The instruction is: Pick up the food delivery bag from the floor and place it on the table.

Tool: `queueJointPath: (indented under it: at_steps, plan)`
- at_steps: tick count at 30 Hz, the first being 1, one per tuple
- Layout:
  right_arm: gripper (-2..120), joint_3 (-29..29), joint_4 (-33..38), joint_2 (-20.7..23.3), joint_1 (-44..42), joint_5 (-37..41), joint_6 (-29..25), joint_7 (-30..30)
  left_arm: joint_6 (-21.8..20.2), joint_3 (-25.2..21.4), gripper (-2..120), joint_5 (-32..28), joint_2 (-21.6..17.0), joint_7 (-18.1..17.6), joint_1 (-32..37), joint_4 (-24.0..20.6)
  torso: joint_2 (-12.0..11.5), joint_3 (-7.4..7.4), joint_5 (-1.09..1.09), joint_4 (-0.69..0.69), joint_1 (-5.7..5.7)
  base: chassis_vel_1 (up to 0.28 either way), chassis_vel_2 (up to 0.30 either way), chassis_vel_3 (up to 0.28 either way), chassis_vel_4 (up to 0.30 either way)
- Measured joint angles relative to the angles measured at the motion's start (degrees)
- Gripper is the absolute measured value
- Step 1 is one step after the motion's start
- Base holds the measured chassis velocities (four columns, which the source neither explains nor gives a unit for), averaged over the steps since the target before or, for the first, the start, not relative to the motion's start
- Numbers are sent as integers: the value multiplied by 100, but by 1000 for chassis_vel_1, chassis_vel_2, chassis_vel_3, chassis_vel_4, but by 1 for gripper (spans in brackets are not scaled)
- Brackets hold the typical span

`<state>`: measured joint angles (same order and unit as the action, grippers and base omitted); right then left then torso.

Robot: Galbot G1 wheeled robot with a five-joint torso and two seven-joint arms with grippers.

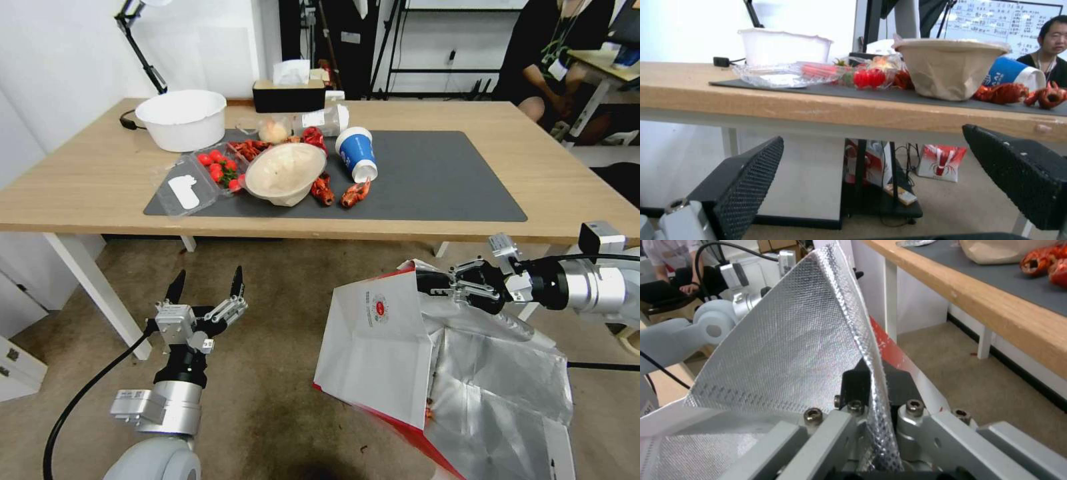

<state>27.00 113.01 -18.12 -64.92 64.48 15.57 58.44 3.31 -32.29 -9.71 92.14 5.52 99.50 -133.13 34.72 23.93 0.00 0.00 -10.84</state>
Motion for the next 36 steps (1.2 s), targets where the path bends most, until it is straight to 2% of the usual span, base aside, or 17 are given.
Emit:
queueJointPath:
  at_steps: [36]
  plan:
    - [0,21,39,-7,-34,-4,-1,5,12,0,100,16,-2,11,52,-54,880,524,0,0,-357,0,0,0,0]
